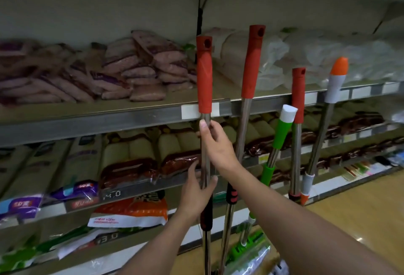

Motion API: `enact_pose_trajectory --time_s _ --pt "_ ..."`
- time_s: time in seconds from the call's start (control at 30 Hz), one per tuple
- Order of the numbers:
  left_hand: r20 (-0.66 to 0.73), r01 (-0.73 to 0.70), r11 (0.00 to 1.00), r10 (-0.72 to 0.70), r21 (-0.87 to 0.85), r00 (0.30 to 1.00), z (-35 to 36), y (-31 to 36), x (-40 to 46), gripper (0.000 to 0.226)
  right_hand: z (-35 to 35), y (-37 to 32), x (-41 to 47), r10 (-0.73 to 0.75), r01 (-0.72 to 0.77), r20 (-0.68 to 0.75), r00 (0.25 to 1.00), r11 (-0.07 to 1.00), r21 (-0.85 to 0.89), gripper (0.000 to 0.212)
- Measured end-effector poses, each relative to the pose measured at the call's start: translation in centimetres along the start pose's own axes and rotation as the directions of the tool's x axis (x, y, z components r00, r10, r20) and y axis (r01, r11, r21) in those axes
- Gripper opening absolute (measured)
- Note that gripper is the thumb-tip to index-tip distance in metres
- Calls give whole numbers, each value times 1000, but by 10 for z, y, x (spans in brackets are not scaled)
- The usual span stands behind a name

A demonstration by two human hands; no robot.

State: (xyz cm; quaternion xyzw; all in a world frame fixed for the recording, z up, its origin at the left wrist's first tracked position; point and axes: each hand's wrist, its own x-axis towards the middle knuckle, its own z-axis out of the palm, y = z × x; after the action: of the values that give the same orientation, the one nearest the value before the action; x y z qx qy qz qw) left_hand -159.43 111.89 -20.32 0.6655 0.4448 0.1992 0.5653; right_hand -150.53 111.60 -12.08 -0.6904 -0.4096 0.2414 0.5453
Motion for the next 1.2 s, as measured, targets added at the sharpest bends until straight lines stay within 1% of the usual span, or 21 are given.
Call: enact_pose_trajectory --time_s 0.1,0.17,0.2,0.27,0.3,0.37,0.43,0.57,0.63,0.73,0.83,0.9,0.97,1.07,1.13,1.2 --pt "-81 -78 995 73 -60 994 1 23 12 34 6 -1 11 58 -50 -52 997 988 145 42" --pt "-93 -103 992 96 -75 991 3 34 16 22 8 -4 16 114 -110 -6 993 970 218 49" --pt "-83 -89 992 82 -87 993 3 38 19 18 8 -5 19 129 -133 33 991 964 231 54" --pt "-45 -27 993 22 -117 999 2 40 23 9 6 -5 20 138 -158 103 985 964 212 60" --pt "-30 1 990 -6 -139 1000 2 42 23 7 5 -6 18 133 -155 122 984 969 190 60" --pt "0 67 987 -67 -144 998 2 43 22 21 4 -6 14 110 -130 124 986 978 166 59" --pt "18 114 985 -113 -130 993 3 44 14 32 4 -7 8 74 -92 107 991 980 178 58" --pt "33 122 986 -119 -113 992 9 46 -7 36 0 -10 -11 7 -22 66 998 973 231 54" --pt "-6 118 990 -119 -82 993 15 48 -21 34 -5 -13 -25 -31 13 69 997 968 251 53" --pt "-82 97 992 -103 -81 991 21 50 -49 36 -9 -19 -50 -96 71 82 992 960 270 53" --pt "-121 95 994 -100 -52 988 21 55 -81 36 -12 -31 -79 -108 76 88 990 950 302 52" --pt "-131 84 996 -81 19 988 17 61 -102 37 -11 -42 -97 -114 81 89 990 946 315 55" --pt "-172 97 993 -83 74 982 10 69 -124 35 -10 -56 -114 -135 101 89 987 944 313 56" --pt "-216 77 996 -68 34 974 -8 85 -160 36 -5 -87 -138 -189 144 112 975 935 325 54" --pt "-270 62 998 -66 -23 961 -27 93 -183 37 4 -113 -153 -230 177 134 964 930 321 53" --pt "-338 53 998 -65 -45 939 -50 98 -207 35 18 -140 -169 -285 226 160 945 924 308 50"
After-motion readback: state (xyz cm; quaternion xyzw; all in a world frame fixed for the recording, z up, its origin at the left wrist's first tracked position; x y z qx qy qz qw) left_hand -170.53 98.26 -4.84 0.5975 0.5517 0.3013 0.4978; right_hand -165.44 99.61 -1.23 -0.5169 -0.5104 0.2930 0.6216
